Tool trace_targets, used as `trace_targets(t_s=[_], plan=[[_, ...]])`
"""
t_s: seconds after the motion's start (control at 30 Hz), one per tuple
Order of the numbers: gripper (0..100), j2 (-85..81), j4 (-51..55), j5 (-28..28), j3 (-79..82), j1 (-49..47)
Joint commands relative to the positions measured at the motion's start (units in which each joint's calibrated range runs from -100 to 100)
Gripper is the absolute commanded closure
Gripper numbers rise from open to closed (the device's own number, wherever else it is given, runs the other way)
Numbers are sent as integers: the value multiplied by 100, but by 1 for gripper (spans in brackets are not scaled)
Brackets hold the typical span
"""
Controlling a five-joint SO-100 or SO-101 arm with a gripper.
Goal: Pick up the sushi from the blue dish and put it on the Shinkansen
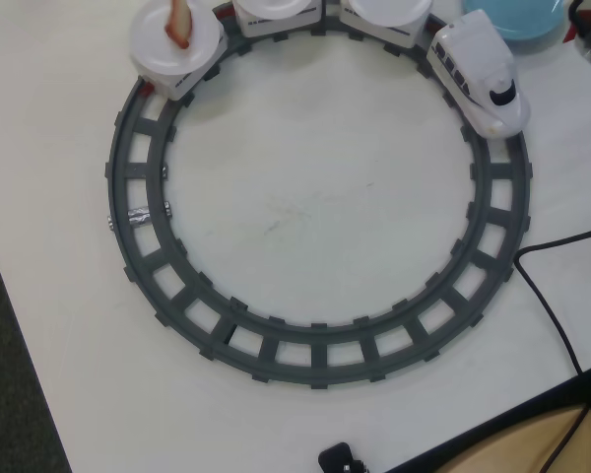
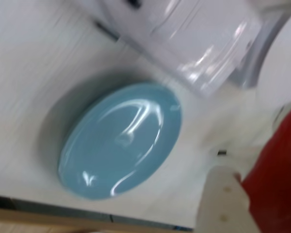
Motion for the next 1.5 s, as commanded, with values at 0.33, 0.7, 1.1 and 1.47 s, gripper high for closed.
trace_targets(t_s=[0.33,0.7,1.1,1.47], plan=[[97,212,-765,-25,180,-1055],[97,2266,-406,-77,-2010,-870],[97,4896,621,-161,-5215,-474],[97,6015,1186,-161,-6283,-394]])
